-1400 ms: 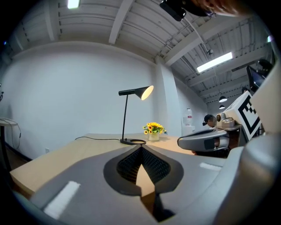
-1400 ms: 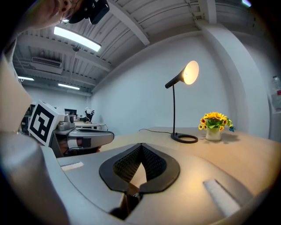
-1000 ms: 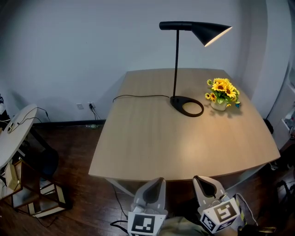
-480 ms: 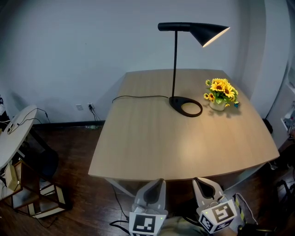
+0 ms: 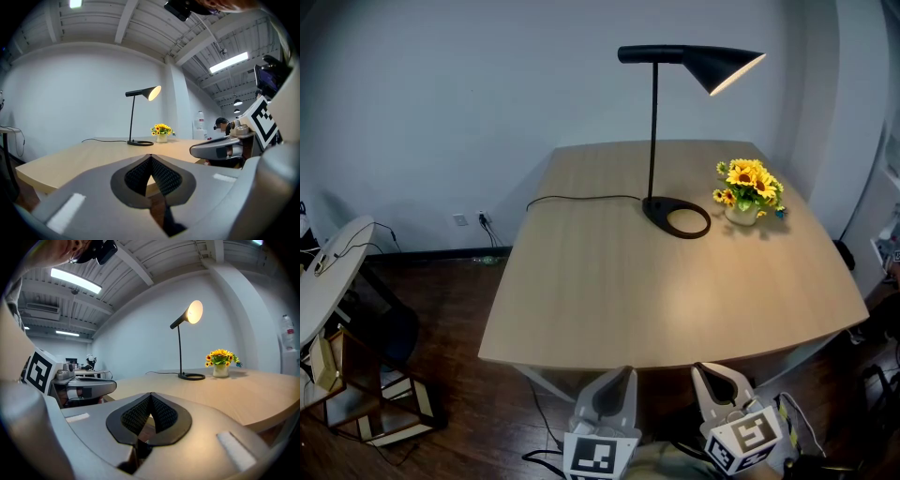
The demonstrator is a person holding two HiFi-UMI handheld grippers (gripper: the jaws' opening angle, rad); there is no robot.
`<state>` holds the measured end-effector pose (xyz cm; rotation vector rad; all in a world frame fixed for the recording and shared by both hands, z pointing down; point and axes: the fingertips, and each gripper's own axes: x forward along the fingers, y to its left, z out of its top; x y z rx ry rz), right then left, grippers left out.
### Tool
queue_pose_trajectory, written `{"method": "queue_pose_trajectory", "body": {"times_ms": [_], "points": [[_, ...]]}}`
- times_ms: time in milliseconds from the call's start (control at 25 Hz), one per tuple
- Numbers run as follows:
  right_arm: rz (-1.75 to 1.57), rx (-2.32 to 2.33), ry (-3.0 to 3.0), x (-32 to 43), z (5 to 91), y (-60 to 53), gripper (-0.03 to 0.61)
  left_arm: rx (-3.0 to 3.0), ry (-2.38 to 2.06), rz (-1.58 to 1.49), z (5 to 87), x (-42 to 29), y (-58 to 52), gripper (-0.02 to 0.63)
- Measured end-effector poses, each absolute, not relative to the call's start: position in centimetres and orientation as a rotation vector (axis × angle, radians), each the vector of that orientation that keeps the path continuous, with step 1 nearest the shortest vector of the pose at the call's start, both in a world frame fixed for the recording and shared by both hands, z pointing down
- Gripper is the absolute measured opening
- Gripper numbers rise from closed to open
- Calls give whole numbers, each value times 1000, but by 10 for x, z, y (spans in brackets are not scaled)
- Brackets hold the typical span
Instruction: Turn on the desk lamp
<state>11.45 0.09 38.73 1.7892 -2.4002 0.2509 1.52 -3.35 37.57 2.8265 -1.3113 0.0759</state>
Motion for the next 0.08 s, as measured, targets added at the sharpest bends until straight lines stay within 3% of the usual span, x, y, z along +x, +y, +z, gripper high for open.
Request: {"method": "queue_pose_trajectory", "body": {"times_ms": [80], "points": [[253,1790,-2403,115,387,1,0,2823,-1310,84,378,15,-33,0]]}}
